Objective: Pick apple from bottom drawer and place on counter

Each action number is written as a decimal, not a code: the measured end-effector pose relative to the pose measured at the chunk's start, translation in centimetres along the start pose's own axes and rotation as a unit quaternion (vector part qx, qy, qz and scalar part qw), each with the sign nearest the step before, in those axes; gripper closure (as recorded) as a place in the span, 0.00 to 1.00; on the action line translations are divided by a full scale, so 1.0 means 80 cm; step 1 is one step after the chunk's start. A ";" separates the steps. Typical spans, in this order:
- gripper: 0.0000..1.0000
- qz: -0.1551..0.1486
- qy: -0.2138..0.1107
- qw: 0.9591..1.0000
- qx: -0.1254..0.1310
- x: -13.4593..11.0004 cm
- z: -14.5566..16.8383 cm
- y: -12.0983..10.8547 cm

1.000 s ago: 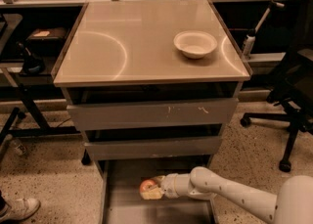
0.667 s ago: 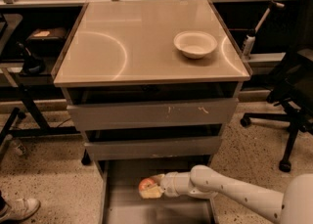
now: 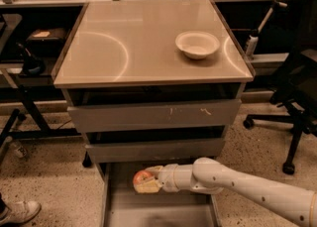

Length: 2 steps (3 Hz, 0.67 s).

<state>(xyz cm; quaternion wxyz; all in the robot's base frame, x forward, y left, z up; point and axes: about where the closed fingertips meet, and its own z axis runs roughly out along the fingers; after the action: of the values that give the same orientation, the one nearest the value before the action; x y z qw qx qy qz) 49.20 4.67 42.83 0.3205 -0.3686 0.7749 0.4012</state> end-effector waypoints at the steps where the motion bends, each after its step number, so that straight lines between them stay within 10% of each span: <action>1: 1.00 -0.038 -0.002 0.999 -0.011 -0.055 -0.015 0.039; 2: 1.00 -0.036 -0.006 0.999 -0.016 -0.061 -0.018 0.043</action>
Offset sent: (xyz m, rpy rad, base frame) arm -0.0061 0.0140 0.0432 0.0022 -0.0472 0.0430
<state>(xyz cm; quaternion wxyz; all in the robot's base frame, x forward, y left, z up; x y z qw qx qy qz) 48.62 6.38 48.66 0.3334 -0.3987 0.7525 0.4044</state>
